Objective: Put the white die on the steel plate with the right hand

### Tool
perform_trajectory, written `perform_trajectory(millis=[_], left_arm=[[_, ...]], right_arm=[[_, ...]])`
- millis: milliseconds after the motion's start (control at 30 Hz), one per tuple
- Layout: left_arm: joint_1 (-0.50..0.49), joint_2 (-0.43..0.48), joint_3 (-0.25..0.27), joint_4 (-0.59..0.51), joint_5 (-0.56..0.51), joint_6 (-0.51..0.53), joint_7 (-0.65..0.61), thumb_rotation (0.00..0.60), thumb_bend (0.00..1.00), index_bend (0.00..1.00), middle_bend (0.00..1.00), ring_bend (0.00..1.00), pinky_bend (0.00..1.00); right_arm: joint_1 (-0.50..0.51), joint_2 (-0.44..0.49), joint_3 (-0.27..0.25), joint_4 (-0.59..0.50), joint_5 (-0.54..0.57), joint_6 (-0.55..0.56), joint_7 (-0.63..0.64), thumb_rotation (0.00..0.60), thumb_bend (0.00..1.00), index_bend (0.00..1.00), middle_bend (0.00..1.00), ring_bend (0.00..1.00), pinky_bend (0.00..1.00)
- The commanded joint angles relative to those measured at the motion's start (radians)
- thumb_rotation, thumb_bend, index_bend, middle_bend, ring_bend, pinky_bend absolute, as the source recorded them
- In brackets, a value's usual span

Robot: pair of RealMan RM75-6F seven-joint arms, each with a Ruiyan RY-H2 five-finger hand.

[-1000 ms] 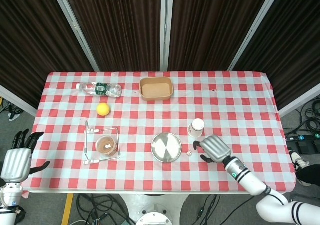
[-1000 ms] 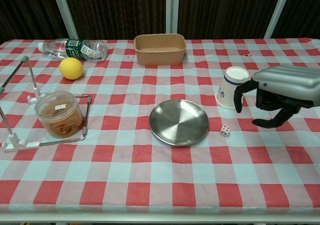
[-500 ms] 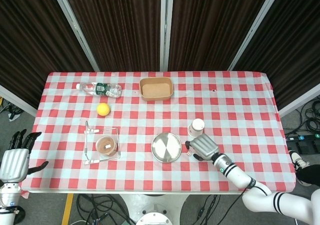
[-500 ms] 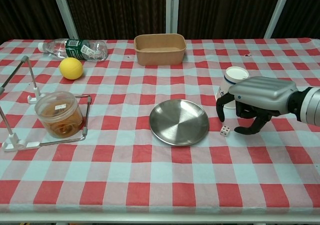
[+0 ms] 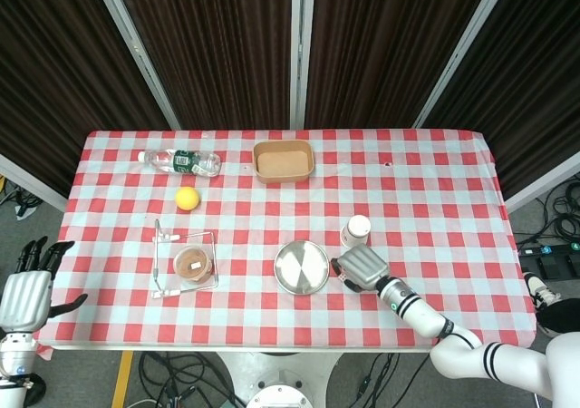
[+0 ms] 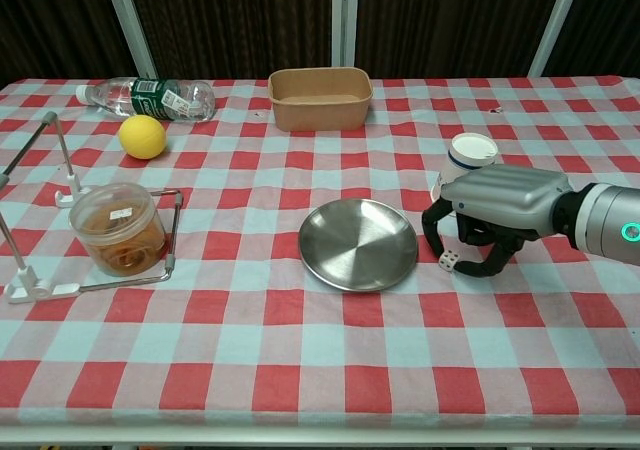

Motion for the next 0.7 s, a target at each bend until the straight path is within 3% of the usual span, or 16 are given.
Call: perform_trajectory(millis=[33,233,467,700], left_arm=[[0.002,-0.001,0.000,0.003,0.000,0.002,-0.001,0.600,0.08,0.16,0.16,0.02,0.02],[0.002,0.000,0.000,0.003,0.001,0.001,-0.001,0.600,0.07,0.16,0.16,0.02,0.02],[0.002,0.001,0.001,0.000,-0.001,-0.002,0.003,0.600,0.07,0.16,0.16,0.02,0.02],[0.007,-0.005,0.003,0.010,-0.008,-0.005,-0.006,0.600,0.07,0.16,0.16,0.02,0.02]], right_arm=[[0.000,0.013,0.005,-0.027,-0.009,0.028,0.009,0.600,0.33,0.62,0.98,0.92,1.00],[0.036,0.040,0.046,-0.102,-0.017,0.036,0.088,0.600,0.33,0.64,0.98,0.92,1.00],[0.144,-0.092,0.091,0.036,0.065,-0.084,0.051,0.600,0.33,0.62,0.98,0.92,1.00],[0.179,-0.144,0.080,0.093,0.119,-0.115,-0.023,0.600,0.33,0.50,0.98,0.91,1.00]])
